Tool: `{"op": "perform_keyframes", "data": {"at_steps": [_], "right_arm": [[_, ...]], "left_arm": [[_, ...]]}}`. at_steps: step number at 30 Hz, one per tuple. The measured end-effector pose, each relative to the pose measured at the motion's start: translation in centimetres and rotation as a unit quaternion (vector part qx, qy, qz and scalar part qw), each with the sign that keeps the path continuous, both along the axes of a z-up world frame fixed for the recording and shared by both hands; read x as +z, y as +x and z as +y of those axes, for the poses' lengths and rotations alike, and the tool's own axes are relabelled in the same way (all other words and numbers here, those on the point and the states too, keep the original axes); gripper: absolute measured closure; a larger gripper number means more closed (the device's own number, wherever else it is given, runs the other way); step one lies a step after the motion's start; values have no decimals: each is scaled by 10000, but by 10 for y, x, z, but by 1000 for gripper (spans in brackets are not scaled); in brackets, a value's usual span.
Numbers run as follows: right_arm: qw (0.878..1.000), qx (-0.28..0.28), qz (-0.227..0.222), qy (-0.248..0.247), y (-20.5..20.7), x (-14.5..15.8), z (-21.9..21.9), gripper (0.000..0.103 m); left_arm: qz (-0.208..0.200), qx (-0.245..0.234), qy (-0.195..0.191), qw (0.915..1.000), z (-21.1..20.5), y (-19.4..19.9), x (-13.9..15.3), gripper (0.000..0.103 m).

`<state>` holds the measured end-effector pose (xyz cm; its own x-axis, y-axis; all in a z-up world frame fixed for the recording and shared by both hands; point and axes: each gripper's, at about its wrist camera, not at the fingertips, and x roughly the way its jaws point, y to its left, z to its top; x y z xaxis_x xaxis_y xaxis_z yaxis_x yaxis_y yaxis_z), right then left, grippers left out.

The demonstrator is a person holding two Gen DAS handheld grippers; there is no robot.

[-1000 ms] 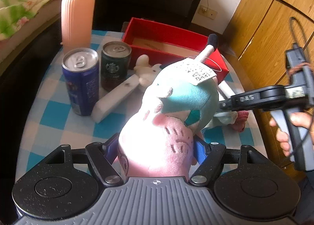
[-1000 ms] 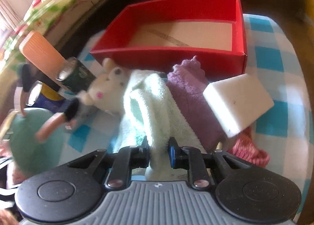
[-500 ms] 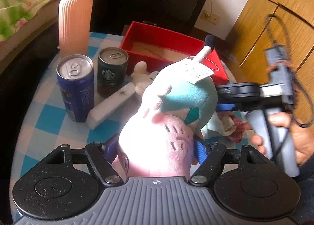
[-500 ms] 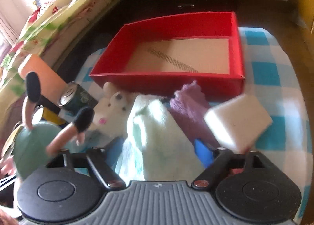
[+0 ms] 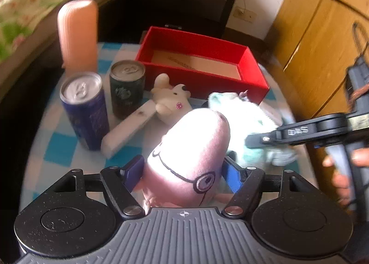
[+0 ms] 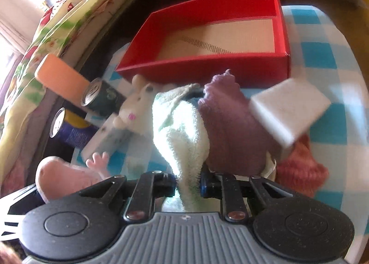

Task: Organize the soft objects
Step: 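Lift the pig plush with the left tool while the right tool lifts the towel toward the red box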

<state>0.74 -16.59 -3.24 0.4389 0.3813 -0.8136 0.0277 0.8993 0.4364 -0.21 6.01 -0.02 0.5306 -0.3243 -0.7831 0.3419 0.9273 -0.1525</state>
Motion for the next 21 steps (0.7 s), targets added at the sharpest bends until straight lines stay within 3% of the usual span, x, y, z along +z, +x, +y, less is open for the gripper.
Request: {"op": "perform_keyframes", "data": {"at_steps": [3, 8, 11, 15, 21], "right_arm": [[9996, 122, -112, -221, -15, 6, 2, 103], [10000, 94, -11, 29, -19, 1, -9, 103], [9995, 82, -79, 301, -21, 9, -17, 103], [9982, 2, -233, 545, -24, 23, -24, 103], [9952, -49, -427, 879, -28, 41, -28, 103]], "left_arm": [[96, 6, 495, 9987, -12, 8, -17, 26], [74, 71, 499, 9987, -14, 16, -23, 29], [175, 101, 355, 9992, -8, 14, -19, 33], [367, 198, -112, 9991, 3, 12, -10, 34], [81, 272, -486, 9984, 9, 9, 15, 33]]}}
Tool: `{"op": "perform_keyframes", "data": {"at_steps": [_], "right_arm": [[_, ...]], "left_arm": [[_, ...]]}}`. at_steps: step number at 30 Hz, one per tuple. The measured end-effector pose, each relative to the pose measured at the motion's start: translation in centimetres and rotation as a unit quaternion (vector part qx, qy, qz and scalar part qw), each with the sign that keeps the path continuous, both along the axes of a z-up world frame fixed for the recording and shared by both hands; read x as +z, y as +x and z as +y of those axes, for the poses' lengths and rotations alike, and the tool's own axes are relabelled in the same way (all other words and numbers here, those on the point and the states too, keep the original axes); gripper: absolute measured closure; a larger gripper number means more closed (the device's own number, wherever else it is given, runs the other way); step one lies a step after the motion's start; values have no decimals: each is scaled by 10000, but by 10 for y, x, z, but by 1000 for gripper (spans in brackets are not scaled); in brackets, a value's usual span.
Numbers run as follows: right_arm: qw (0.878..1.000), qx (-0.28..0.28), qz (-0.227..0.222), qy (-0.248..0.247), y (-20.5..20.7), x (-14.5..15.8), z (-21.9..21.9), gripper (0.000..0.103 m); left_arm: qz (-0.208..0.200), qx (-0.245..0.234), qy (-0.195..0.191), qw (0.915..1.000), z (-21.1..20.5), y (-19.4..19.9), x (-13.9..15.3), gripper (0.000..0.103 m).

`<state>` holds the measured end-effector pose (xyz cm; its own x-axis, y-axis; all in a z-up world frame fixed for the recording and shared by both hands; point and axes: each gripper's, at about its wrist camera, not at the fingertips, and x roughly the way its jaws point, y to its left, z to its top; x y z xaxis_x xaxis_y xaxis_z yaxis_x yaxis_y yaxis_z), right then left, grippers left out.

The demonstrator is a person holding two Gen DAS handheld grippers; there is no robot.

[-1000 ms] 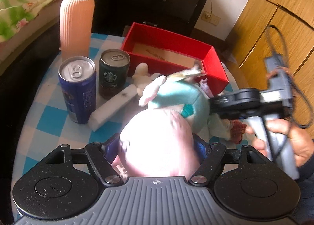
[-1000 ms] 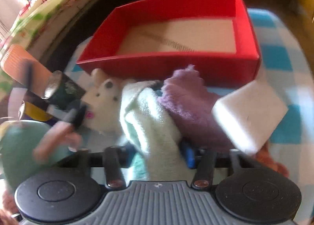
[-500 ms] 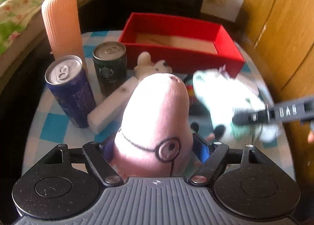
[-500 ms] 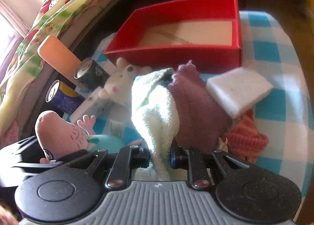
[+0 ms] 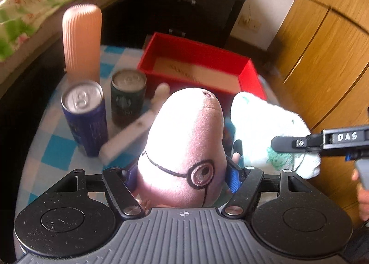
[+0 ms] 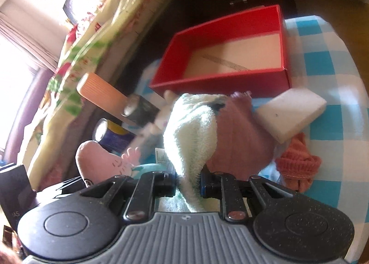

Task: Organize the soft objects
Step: 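Lift the pig plush with the left tool while the right tool lifts the towel toward the red box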

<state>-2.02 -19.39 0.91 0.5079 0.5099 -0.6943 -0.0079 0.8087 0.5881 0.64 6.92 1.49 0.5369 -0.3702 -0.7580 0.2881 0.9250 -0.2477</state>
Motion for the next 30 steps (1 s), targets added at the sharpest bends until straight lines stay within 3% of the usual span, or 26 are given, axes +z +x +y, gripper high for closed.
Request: {"op": "perform_keyframes", "data": {"at_steps": [13, 30], "right_arm": [[9898, 10, -158, 1416, -1, 24, -11, 103], [9837, -79, -1077, 1436, -6, 82, -12, 103]], "left_arm": [[-280, 270, -486, 9981, 12, 5, 26, 33], [-1081, 308, -1094, 9876, 4, 8, 83, 33]]}}
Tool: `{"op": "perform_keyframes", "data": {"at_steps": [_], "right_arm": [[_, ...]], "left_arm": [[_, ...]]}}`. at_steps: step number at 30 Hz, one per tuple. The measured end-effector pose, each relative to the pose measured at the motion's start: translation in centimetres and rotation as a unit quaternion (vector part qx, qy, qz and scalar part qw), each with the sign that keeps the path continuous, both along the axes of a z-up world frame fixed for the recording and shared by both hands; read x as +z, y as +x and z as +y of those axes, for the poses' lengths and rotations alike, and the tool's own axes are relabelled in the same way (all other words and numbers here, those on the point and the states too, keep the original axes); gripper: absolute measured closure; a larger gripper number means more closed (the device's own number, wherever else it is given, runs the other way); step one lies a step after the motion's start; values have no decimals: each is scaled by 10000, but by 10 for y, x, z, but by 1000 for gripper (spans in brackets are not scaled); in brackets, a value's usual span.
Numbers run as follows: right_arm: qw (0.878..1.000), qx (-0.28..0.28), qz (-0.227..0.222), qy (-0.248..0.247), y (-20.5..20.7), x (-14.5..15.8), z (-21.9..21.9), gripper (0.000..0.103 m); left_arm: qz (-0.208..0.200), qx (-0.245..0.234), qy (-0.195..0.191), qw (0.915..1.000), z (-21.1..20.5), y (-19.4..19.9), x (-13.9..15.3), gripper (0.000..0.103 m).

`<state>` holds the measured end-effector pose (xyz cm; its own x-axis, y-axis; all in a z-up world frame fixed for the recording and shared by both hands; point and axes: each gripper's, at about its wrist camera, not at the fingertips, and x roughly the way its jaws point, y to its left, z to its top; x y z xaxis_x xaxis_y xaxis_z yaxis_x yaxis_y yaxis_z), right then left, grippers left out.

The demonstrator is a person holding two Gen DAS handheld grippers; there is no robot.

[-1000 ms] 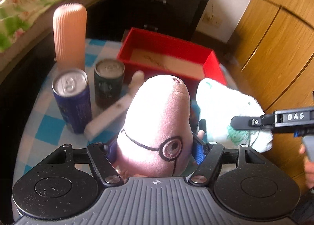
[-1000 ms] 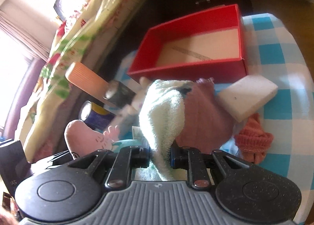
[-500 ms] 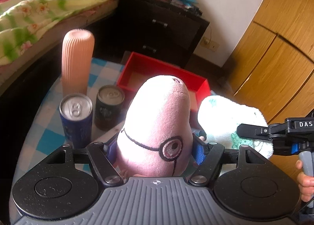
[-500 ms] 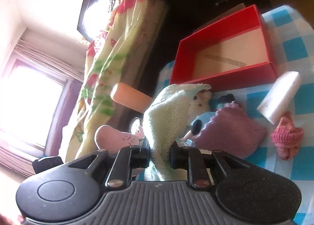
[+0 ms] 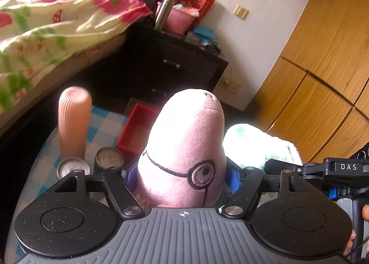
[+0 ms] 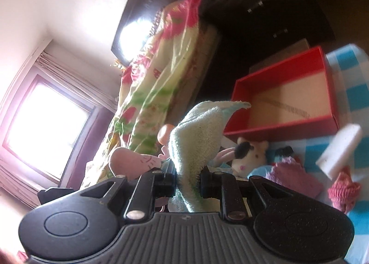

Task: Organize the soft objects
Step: 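Lift the pig plush with the left tool while the right tool lifts the towel toward the red box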

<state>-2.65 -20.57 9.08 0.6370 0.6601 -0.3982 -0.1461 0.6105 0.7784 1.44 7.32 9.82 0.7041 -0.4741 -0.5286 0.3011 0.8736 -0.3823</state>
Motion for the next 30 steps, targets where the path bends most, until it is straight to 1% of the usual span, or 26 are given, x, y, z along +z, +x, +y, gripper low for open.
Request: {"op": "perform_keyframes", "data": {"at_steps": [6, 11, 14, 22, 24, 30], "right_arm": [[9985, -146, -465, -263, 3, 28, 2, 103], [9956, -206, -779, -477, 10, 46, 6, 103], [9946, -238, -823, -581, 16, 48, 8, 103], [9908, -447, -842, -958, 33, 47, 8, 103], [9889, -520, -831, -1117, 39, 48, 8, 103], [9773, -654, -760, -1866, 62, 48, 18, 103]], "left_arm": [[-307, 44, -21, 9995, -10, 7, 17, 33], [-549, 108, 92, 9984, -21, 17, 26, 33], [-572, 134, 101, 9982, -28, 27, 27, 33], [-716, 178, 329, 9967, -50, 47, 27, 33], [-766, 195, 410, 9960, -57, 54, 27, 33], [-769, 251, 623, 9948, -78, 76, 21, 33]]}}
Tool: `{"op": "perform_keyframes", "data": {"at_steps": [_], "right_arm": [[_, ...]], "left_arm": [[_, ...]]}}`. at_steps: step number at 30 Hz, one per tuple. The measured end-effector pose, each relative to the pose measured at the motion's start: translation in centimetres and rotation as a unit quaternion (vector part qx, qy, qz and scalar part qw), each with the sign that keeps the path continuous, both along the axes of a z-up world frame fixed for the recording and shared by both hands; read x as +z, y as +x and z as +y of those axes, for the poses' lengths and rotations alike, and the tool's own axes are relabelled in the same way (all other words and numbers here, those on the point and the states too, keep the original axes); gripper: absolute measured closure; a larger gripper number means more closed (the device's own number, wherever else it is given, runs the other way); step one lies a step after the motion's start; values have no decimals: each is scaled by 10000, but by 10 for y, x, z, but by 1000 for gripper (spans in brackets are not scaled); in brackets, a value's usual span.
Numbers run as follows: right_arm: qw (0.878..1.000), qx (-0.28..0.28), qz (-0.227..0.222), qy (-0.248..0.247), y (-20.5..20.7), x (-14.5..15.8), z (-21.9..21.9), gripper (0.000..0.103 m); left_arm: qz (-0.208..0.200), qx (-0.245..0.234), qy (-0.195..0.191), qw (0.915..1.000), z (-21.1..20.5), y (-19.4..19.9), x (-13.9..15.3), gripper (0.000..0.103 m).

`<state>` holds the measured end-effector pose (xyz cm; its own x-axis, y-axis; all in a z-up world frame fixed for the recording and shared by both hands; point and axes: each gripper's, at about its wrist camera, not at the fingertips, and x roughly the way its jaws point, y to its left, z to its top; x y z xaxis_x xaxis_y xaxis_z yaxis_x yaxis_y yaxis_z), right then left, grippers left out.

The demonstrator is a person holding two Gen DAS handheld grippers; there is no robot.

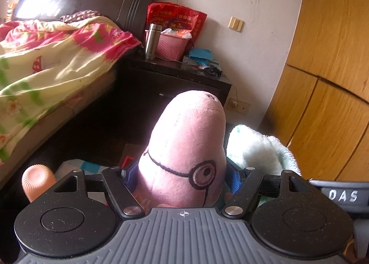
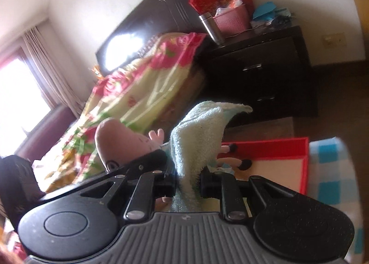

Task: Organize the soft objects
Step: 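Lift the pig plush with the left tool while the right tool lifts the towel toward the red box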

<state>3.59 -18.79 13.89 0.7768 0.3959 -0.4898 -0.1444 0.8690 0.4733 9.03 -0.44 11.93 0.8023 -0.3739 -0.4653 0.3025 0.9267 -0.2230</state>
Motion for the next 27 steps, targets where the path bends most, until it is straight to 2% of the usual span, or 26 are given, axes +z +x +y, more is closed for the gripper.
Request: {"op": "perform_keyframes", "data": {"at_steps": [2, 5, 13, 22, 27], "right_arm": [[9998, -48, 37, -164, 10, -2, 3, 103], [9998, -89, 113, -158, 25, -6, 1, 103], [9993, -252, 137, -223, 50, -13, -5, 103], [9970, -455, 406, -485, 76, -33, -8, 103], [9932, -512, 704, -780, 90, -51, -6, 103]], "left_arm": [[32, 84, 54, 9999, -3, 8, -4, 33], [157, 150, -11, 9998, -4, 22, -8, 33], [175, 360, 101, 9991, -14, 44, -13, 33], [457, 521, 486, 9964, -28, 69, -38, 33], [703, 550, 888, 9920, -38, 80, -60, 33]]}}
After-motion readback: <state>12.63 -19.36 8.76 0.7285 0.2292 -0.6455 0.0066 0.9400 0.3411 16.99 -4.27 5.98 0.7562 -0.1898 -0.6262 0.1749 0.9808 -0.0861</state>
